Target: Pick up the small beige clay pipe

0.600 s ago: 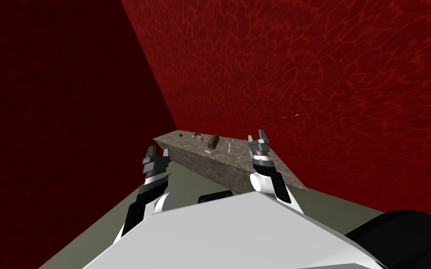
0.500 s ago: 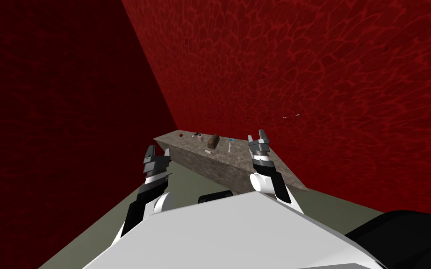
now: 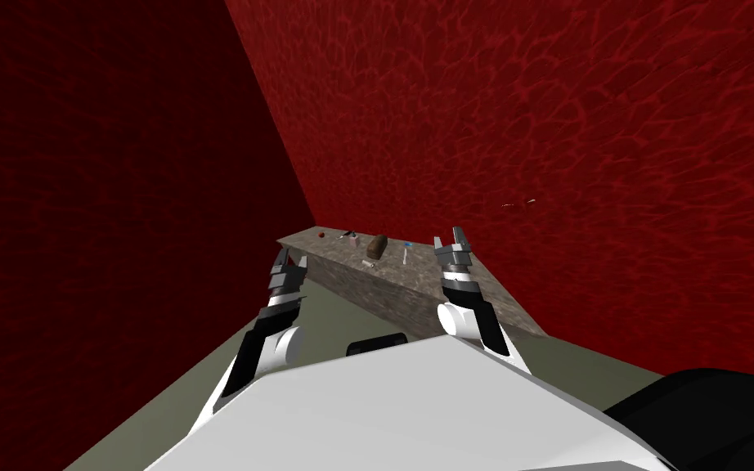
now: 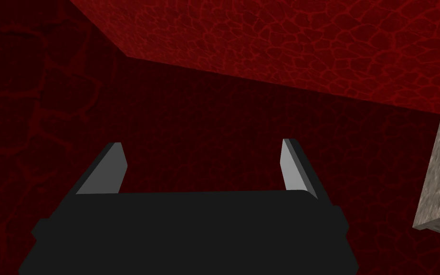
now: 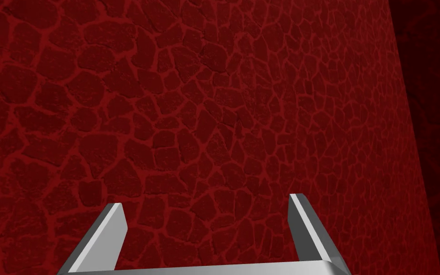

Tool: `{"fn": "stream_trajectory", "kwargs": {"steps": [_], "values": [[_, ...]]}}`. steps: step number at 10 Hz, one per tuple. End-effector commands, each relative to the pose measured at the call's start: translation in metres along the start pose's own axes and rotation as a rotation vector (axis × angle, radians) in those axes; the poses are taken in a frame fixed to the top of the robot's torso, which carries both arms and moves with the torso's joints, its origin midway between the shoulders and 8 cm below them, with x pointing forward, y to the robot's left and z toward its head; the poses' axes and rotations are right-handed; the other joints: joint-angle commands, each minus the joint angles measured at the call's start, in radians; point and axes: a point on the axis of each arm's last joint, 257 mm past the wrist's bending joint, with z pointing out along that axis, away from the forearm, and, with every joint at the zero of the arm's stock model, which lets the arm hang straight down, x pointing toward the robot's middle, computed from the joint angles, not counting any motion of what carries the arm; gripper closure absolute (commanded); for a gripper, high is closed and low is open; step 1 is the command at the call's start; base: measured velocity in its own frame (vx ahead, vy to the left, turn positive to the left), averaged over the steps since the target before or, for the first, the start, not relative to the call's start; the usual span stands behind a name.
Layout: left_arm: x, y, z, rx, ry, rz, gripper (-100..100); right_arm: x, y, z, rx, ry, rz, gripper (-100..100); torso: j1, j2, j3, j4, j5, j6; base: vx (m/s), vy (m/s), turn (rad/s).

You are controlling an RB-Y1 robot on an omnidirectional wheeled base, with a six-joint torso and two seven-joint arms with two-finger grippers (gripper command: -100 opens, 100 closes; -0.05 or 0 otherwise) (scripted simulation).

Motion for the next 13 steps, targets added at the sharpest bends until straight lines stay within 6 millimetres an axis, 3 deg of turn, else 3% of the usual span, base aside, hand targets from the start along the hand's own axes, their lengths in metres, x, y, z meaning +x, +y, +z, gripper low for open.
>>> {"fn": "stream_trajectory", "kwargs": {"steps": [1,3,4,6,7,8,9,10,11,12,13], "values": [[0.008,0.014,0.01,-0.033,0.026,-0.013,-100,0.0,0.0,0.0,0.0,0.0,0.0,0,0.0,0.0,0.0,0.0,0.0,0.0,-0.052,0.044,0.09],[0.018,0.038,0.024,-0.082,0.051,-0.034,-100,0.0,0.0,0.0,0.0,0.0,0.0,0,0.0,0.001,0.0,0.0,0.0,0.0,-0.049,0.041,0.09],[0.02,0.037,0.027,-0.079,0.054,-0.036,-100,0.0,0.0,0.0,0.0,0.0,0.0,0,0.0,0.0,0.0,0.0,0.0,0.0,-0.029,0.024,0.025],[0.031,0.065,0.04,-0.141,0.075,-0.06,-100,0.0,0.0,0.0,0.0,0.0,0.0,0,-0.001,-0.001,0.0,0.0,0.0,0.0,-0.029,0.035,0.063],[0.034,0.062,0.046,-0.135,0.081,-0.064,-100,0.0,0.0,0.0,0.0,0.0,0.0,0,0.0,-0.001,0.0,0.0,0.0,0.0,-0.025,0.034,0.027],[0.04,0.081,0.051,-0.182,0.092,-0.075,-100,0.0,0.0,0.0,0.0,0.0,0.0,0,-0.001,-0.001,0.0,0.0,0.0,0.0,-0.03,0.028,0.042],[0.043,0.076,0.056,-0.168,0.096,-0.078,-100,0.0,0.0,0.0,0.0,0.0,0.0,0,-0.001,-0.001,0.0,0.0,0.0,0.0,-0.024,0.018,0.019],[0.049,0.095,0.06,-0.218,0.108,-0.088,-100,0.0,0.0,0.0,0.0,0.0,0.0,0,-0.002,-0.001,0.0,0.0,0.0,0.0,-0.029,0.022,0.033],[0.052,0.091,0.066,-0.204,0.113,-0.091,-100,0.0,0.0,0.0,0.0,0.0,0.0,0,-0.001,-0.001,0.0,0.0,0.0,0.0,-0.023,0.02,0.014],[0.06,0.11,0.071,-0.255,0.127,-0.101,-100,0.0,0.0,0.0,0.0,0.0,0.0,0,-0.002,-0.001,0.0,0.0,0.0,0.0,-0.022,0.027,0.022],[0.062,0.106,0.076,-0.244,0.13,-0.103,-100,0.0,0.0,0.0,0.0,0.0,0.0,0,-0.001,-0.001,-0.001,0.0,0.0,0.0,-0.015,0.023,0.006]]}}
